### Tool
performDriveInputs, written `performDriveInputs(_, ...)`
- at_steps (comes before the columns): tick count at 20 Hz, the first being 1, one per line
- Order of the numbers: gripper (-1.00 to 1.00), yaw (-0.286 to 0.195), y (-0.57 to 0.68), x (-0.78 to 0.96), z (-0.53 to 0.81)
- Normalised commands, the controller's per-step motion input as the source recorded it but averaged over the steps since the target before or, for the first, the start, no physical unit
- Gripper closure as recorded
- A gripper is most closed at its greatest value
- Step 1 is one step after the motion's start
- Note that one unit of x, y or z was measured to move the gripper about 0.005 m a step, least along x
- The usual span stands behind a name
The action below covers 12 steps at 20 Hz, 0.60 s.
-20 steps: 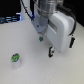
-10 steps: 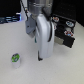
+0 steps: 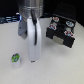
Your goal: Open the kcup holder, insert the kcup into the holder, and close the kcup holder
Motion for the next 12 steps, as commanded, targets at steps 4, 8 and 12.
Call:
performDriveInputs(4, -1.0, -0.256, -0.52, -0.26, -0.11)
performDriveInputs(8, -1.0, -0.255, -0.55, -0.19, -0.19)
performDriveInputs(12, -1.0, -0.26, -0.56, -0.05, -0.29)
